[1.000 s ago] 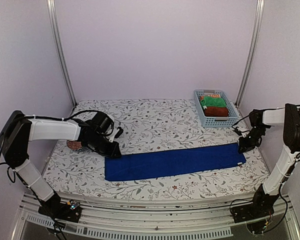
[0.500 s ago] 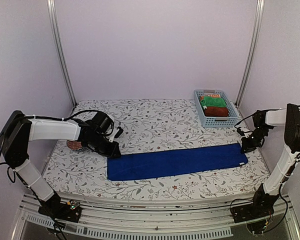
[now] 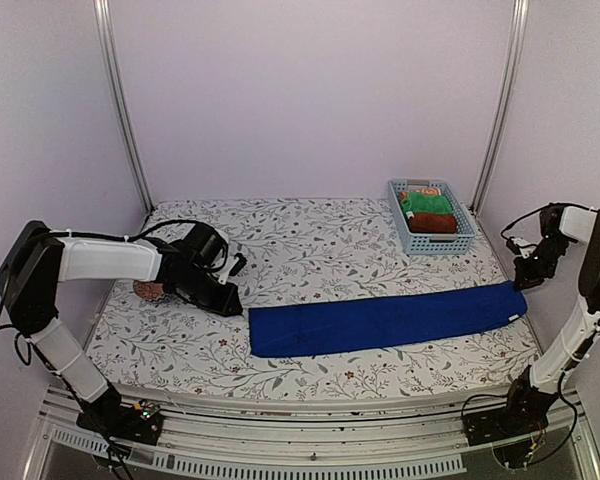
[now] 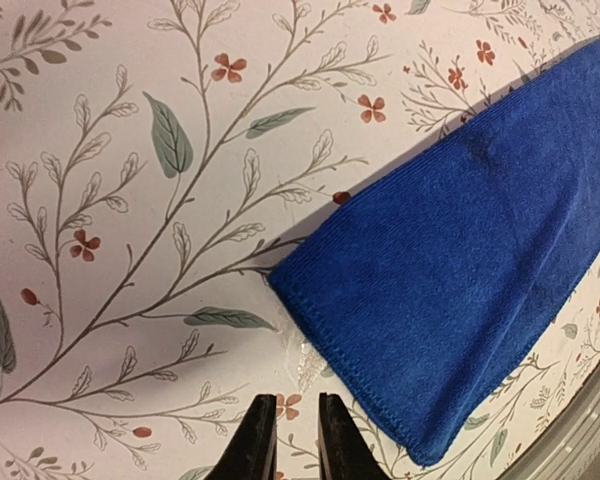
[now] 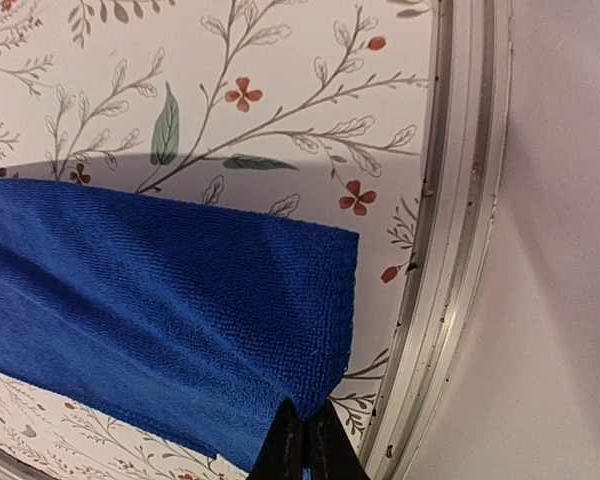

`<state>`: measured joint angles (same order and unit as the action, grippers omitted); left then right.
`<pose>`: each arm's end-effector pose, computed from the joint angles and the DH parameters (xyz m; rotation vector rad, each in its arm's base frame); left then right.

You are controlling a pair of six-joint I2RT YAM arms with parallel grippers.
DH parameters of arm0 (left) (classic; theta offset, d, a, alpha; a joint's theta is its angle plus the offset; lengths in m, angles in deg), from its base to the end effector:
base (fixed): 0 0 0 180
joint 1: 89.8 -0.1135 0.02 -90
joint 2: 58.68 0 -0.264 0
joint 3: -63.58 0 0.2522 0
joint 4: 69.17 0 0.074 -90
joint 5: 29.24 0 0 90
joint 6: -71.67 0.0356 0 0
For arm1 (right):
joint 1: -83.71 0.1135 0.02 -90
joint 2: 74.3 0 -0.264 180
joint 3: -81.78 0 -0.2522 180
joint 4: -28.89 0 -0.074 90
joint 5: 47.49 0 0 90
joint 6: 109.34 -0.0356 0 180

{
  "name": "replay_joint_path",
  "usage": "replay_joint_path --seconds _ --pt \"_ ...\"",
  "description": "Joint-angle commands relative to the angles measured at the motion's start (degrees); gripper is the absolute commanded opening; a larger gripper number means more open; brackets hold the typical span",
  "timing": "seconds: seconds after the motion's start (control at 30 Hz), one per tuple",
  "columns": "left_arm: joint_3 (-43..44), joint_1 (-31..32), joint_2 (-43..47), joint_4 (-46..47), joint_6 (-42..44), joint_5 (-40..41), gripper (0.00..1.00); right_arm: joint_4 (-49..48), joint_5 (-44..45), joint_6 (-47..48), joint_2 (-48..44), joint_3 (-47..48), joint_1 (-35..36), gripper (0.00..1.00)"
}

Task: Roll the towels
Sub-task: Pick up the towel from the center of the board, then fold the towel at the center of the board.

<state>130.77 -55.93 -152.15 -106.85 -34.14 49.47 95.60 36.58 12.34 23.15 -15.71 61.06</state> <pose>0.2534 -0.1785 0.1675 0.4964 2.7210 -0.5166 0.2910 -0.1174 0.2020 -0.2445 2.9545 0.0378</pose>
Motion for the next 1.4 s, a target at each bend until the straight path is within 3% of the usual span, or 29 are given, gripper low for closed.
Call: replay_joint_path --seconds 0.0,0.33,0.63,0.87,1.37 --pt "0.54 0.32 -0.66 1.08 1.05 0.06 0.18 6.88 -4.67 1.17 -2.87 5.25 -0.55 0.03" --pt "1.57 0.28 -1.74 0.48 0.62 0.09 0.18 18.32 -28.5 6.47 -3.29 6.05 2.39 0.03" --pt "3.07 0.32 -2.42 -0.13 -0.09 -0.7 0.19 18.4 -35.27 6.0 -1.71 4.81 9.87 0.03" --pt "2.92 0.32 -2.26 -1.04 -0.8 0.19 0.19 16.53 -38.7 3.76 1.04 6.04 20.19 0.03" --pt "1.64 1.96 -1.82 -1.18 -5.45 -0.94 0.19 14.66 -43.89 -1.72 13.86 17.77 40.22 0.02"
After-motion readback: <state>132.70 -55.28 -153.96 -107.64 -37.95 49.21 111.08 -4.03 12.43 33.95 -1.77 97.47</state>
